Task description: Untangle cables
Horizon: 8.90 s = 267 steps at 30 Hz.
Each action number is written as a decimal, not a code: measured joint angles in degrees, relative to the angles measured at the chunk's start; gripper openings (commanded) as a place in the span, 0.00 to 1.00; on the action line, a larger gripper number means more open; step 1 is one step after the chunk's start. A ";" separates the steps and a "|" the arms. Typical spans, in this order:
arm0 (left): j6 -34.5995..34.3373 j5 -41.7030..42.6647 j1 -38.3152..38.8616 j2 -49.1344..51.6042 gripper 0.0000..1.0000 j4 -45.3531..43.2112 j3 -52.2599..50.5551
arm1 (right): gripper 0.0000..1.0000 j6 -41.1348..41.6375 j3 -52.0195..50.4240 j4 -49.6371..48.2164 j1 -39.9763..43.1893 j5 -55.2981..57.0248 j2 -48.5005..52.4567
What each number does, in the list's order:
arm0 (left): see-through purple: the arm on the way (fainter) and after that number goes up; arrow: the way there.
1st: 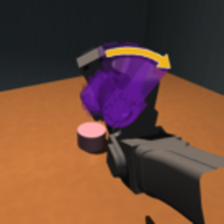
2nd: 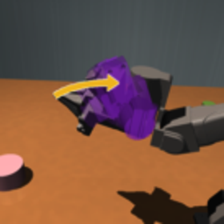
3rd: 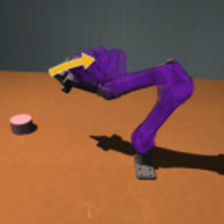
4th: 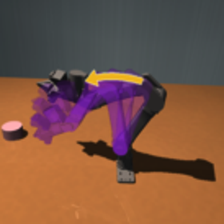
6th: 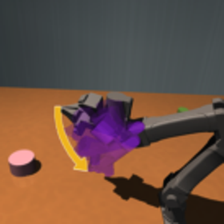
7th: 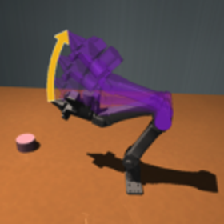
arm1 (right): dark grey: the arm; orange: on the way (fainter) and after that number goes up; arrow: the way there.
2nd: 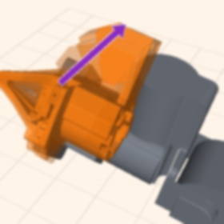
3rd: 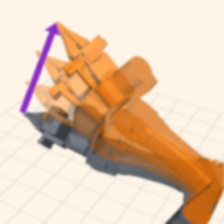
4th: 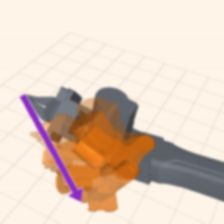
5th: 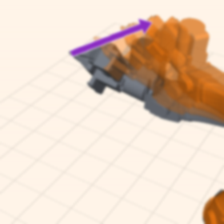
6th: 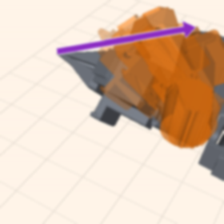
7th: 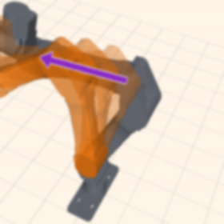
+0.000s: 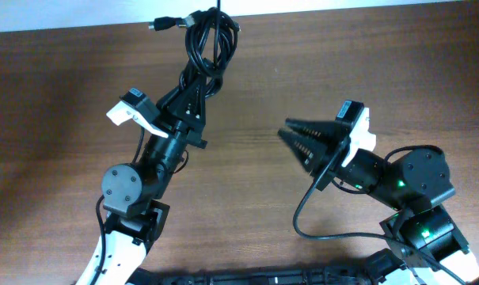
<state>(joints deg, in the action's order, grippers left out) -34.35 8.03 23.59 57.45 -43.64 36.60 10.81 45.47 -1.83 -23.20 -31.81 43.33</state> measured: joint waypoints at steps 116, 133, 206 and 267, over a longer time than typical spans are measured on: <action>-12.07 34.60 -0.22 0.20 0.00 -13.27 -0.07 | 0.04 20.46 -0.31 -17.77 -0.26 -3.91 6.34; -13.29 -1.03 -1.81 0.09 0.00 -5.40 -0.28 | 0.56 20.11 0.31 -3.30 -0.13 -15.02 6.86; 70.73 25.44 -1.97 1.27 0.00 -0.15 -0.37 | 0.74 23.21 0.33 0.46 6.82 -12.74 3.87; 72.32 55.25 1.07 4.52 0.00 -4.66 -0.07 | 0.40 31.43 -0.04 -5.97 30.73 -45.70 8.24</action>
<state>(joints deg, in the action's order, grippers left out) 37.98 63.29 24.67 61.98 -48.29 36.53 42.24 45.43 -7.79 7.53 -77.52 51.57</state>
